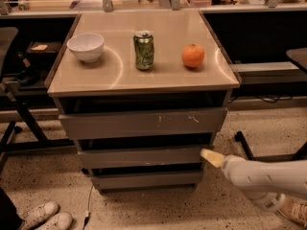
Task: Close middle drawer
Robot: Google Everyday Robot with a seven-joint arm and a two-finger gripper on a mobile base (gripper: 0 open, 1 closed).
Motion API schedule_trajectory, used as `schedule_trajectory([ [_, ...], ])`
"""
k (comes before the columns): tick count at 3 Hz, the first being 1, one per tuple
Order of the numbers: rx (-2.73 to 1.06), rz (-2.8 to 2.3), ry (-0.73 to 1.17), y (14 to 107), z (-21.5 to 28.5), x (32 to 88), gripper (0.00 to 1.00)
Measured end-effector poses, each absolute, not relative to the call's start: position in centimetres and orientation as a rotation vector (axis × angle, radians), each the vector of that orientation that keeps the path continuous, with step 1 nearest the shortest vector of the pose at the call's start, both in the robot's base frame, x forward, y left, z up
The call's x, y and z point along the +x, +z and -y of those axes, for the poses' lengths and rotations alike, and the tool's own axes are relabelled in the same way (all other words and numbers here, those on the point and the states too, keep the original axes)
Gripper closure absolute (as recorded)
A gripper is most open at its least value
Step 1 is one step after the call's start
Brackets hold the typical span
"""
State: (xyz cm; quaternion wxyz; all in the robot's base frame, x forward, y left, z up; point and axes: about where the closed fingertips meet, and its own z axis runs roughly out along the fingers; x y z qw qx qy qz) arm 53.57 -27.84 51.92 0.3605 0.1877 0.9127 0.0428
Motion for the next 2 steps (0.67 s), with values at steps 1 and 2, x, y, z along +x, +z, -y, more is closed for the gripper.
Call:
schedule_trajectory([
  [1, 0.672, -2.227, -0.001, 56.1, 31.1, 49.2, 0.00],
  [2, 0.758, -2.177, -0.086, 57.2, 34.0, 45.8, 0.00],
])
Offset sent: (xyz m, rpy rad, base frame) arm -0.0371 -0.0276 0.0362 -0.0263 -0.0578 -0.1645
